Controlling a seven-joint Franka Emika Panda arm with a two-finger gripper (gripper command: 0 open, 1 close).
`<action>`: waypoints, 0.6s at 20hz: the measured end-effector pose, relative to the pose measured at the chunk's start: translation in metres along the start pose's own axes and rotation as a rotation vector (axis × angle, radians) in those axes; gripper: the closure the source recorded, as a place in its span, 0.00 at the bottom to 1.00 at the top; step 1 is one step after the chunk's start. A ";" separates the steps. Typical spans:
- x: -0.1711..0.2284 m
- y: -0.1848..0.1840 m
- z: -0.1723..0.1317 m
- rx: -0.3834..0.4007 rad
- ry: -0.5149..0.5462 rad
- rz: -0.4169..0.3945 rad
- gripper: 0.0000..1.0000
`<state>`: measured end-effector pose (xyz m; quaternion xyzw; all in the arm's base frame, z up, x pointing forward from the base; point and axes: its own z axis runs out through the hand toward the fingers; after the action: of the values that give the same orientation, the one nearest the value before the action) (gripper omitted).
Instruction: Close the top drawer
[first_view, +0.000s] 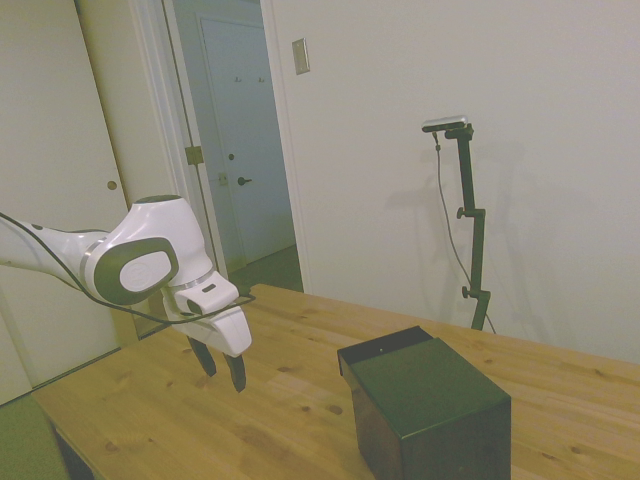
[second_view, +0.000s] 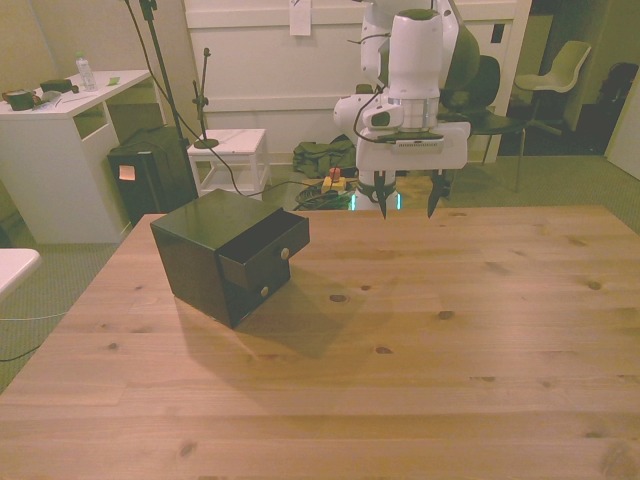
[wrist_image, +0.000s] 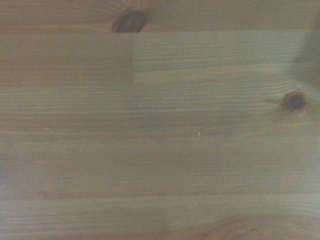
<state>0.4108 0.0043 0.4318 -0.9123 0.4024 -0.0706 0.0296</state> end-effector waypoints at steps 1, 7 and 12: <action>0.000 0.000 0.000 0.000 -0.001 0.000 0.00; 0.036 0.004 -0.017 0.032 0.025 0.061 0.00; 0.083 -0.017 -0.022 0.067 0.076 0.101 0.00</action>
<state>0.4748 -0.0455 0.4642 -0.8860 0.4460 -0.1169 0.0482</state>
